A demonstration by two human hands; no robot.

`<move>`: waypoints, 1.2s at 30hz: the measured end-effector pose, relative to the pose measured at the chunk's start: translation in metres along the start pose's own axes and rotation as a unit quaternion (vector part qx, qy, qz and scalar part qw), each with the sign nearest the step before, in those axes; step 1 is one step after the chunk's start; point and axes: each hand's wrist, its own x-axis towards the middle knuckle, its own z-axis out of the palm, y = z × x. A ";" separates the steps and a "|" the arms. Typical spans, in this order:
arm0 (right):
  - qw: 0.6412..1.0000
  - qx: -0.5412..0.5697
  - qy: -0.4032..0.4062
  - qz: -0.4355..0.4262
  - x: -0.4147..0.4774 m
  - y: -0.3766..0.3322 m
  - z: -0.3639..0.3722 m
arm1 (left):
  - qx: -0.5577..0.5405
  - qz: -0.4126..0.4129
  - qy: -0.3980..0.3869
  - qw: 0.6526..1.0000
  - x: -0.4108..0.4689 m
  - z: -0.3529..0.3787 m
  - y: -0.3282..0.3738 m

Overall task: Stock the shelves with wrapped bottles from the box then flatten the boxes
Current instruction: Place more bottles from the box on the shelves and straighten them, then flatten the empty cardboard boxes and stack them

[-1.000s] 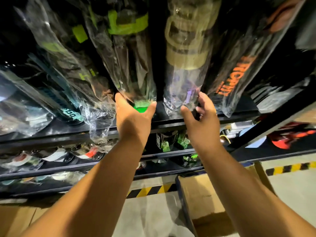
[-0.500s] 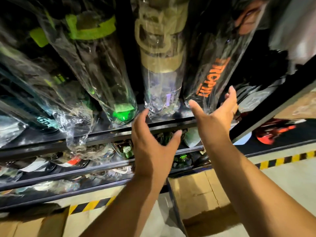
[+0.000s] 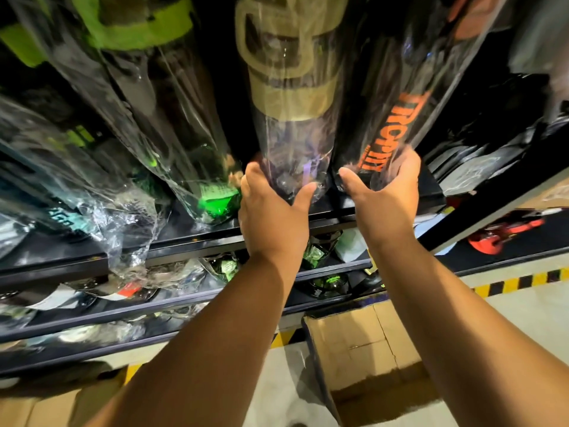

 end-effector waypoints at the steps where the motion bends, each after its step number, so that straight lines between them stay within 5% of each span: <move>1: 1.000 0.008 -0.001 -0.007 -0.002 0.001 -0.001 | 0.003 -0.001 0.001 1.000 0.000 0.000 0.000; 11: 0.998 0.030 -0.057 -0.021 -0.012 0.005 -0.012 | -0.015 -0.002 -0.036 0.999 -0.007 -0.009 0.003; 15: 0.994 -0.087 -0.060 -0.030 -0.042 0.004 -0.029 | -0.015 0.034 -0.109 0.993 -0.038 -0.034 0.000; 21: 0.959 -0.262 -0.069 -0.086 -0.109 0.019 -0.069 | 0.090 0.124 -0.081 0.985 -0.107 -0.067 -0.022; 25: 0.934 -0.333 -0.080 -0.102 -0.152 0.027 -0.107 | 0.144 0.149 -0.158 0.965 -0.161 -0.084 -0.030; 36: 0.866 -0.475 -0.155 0.030 -0.163 0.142 -0.223 | 0.248 0.101 -0.321 0.909 -0.252 -0.034 -0.046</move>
